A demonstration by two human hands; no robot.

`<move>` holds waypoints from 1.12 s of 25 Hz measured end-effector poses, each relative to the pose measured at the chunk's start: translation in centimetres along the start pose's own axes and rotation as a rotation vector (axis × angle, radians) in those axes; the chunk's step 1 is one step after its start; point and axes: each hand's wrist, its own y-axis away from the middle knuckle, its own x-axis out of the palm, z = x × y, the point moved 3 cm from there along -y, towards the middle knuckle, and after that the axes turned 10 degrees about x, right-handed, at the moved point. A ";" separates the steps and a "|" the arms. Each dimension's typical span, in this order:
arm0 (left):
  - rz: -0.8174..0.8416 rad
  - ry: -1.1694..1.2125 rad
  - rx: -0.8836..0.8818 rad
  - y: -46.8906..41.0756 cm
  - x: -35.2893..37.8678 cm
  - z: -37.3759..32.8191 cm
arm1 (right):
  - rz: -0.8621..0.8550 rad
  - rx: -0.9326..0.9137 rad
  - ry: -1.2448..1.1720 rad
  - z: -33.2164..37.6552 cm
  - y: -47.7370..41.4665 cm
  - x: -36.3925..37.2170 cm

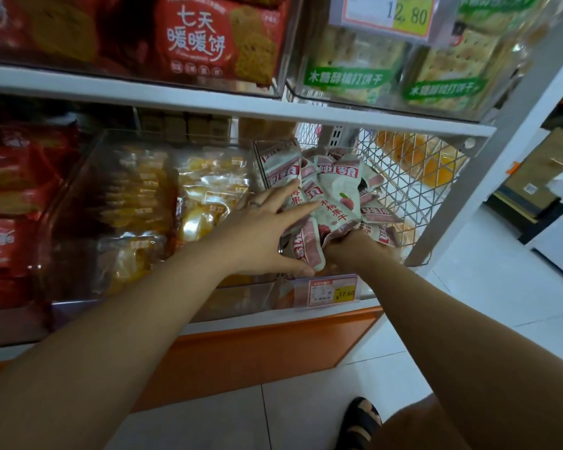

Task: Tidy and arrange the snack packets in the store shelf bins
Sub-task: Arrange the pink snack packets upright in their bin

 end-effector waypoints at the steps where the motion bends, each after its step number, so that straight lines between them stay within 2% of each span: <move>1: 0.003 -0.004 -0.001 0.0 0.0 0.0 | -0.011 -0.013 0.035 0.0 0.2 0.2; 6: 0.004 0.000 -0.016 -0.1 0.0 -0.1 | -0.239 -0.031 0.120 -1.2 1.2 0.0; 11: 0.024 -0.026 -0.048 -0.1 -0.2 -0.4 | -0.228 -0.095 0.148 -1.1 1.9 -0.2; 17: 0.047 -0.144 -0.097 -0.5 -0.6 -2.0 | -0.204 -0.203 -0.029 -1.5 2.1 -0.6; 22: -0.013 -0.089 -0.093 -0.3 -1.3 -1.2 | -0.173 -0.234 -0.326 -2.1 2.8 -1.7; 28: -0.039 -0.049 -0.108 -0.8 -1.0 -0.7 | -0.147 -0.228 -0.498 -2.3 3.2 -2.6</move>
